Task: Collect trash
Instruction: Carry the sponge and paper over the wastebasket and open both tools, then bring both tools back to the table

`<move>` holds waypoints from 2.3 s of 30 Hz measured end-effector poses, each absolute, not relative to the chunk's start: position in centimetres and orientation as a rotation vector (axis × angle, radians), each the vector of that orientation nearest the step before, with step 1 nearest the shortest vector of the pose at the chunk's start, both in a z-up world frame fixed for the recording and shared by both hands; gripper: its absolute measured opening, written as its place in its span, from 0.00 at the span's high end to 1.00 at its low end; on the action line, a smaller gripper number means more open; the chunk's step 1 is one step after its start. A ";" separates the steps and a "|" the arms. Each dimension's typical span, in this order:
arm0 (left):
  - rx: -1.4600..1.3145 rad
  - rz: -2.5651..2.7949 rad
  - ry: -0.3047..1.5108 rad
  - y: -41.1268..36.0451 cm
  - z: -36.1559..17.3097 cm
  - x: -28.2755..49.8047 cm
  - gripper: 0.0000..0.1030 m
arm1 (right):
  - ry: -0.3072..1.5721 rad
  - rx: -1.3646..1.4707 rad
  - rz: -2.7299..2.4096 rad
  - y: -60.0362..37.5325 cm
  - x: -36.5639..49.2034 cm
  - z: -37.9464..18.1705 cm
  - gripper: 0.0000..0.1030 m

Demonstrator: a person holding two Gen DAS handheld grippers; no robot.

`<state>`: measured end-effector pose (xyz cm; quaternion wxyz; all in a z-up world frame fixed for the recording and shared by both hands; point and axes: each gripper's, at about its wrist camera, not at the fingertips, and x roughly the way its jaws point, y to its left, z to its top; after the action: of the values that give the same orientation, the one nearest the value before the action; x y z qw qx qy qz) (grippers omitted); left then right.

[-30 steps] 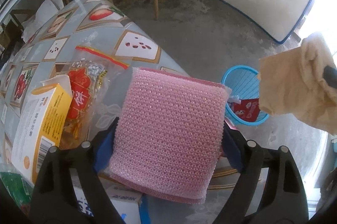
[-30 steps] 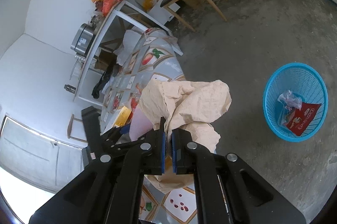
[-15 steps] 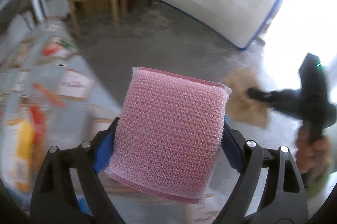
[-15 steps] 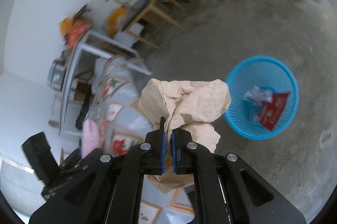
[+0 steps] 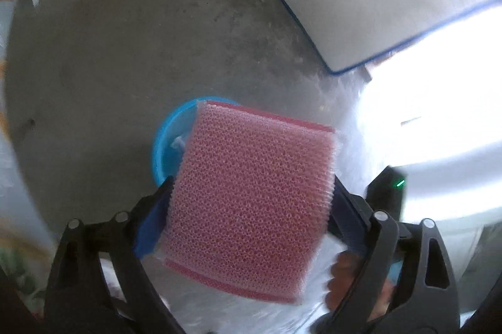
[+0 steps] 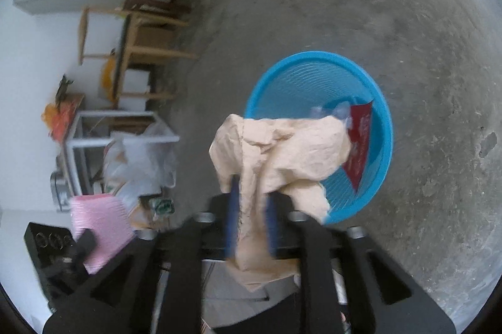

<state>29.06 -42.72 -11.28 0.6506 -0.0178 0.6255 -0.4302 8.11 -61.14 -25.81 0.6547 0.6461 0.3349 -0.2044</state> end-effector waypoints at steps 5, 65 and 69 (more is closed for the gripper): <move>-0.033 -0.984 1.452 -44.0 -12.8 28.4 0.12 | 0.760 1.497 -0.508 -61.8 7.4 -28.4 0.51; 0.172 -0.350 0.597 -0.2 -0.7 20.7 0.12 | 1.112 0.778 0.388 -23.5 31.1 -0.7 0.24; 0.150 -0.369 0.598 -0.5 -1.4 22.0 0.12 | 1.188 0.798 0.347 -22.5 35.0 -0.2 0.21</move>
<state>21.99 -0.48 -1.35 0.9361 0.0732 0.2926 -0.1807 34.95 -22.47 -0.23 0.7409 0.3638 0.5419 0.1582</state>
